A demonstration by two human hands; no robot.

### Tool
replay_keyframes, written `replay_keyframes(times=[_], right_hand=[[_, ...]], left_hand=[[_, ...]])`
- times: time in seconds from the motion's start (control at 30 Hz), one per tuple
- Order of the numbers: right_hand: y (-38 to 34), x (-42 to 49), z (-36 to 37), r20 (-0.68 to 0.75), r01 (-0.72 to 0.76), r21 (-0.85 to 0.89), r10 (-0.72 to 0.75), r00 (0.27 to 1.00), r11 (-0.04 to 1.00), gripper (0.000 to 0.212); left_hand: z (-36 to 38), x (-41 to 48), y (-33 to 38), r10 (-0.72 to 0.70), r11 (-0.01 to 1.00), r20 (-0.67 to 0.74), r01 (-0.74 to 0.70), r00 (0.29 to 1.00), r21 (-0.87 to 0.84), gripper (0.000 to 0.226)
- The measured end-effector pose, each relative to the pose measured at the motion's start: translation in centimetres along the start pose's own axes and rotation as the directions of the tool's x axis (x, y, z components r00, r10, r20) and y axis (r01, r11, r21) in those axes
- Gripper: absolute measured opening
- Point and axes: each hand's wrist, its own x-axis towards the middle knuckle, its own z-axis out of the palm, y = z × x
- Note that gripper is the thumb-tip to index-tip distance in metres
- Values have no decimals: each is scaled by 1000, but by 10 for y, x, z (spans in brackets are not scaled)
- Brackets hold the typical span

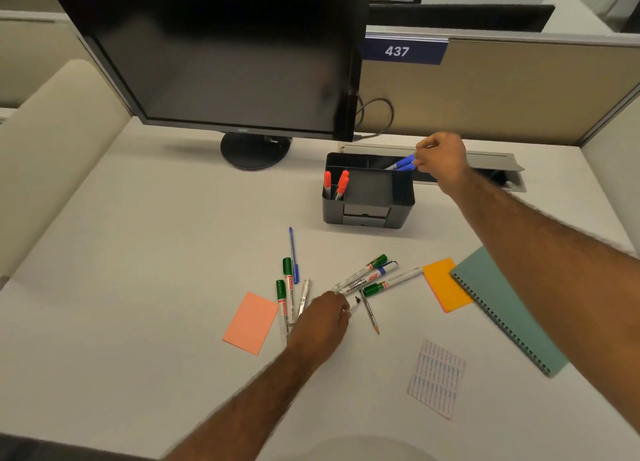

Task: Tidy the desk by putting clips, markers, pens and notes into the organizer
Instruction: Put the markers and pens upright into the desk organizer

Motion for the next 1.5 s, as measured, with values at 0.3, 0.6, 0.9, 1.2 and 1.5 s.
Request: replay_keyframes(times=[0.3, 0.6, 0.9, 1.2, 1.5], right_hand=[[39, -44, -11, 12, 78, 4, -78, 997, 997, 10], [120, -109, 15, 274, 329, -394, -232, 933, 858, 12], [140, -130, 28, 604, 669, -692, -289, 743, 272, 24], [129, -127, 31, 489, 571, -688, -295, 821, 449, 11], [135, -139, 3, 350, 452, -626, -289, 891, 635, 15]], left_hand=[[-20, -11, -21, -55, 996, -109, 48, 993, -69, 12], [-2, 50, 31, 86, 988, -49, -78, 995, 134, 22], [3, 47, 28, 73, 981, -27, -67, 997, 181, 26], [0, 39, 21, 57, 960, -10, -52, 998, 275, 23], [16, 61, 40, -52, 911, 14, 41, 999, 409, 34]])
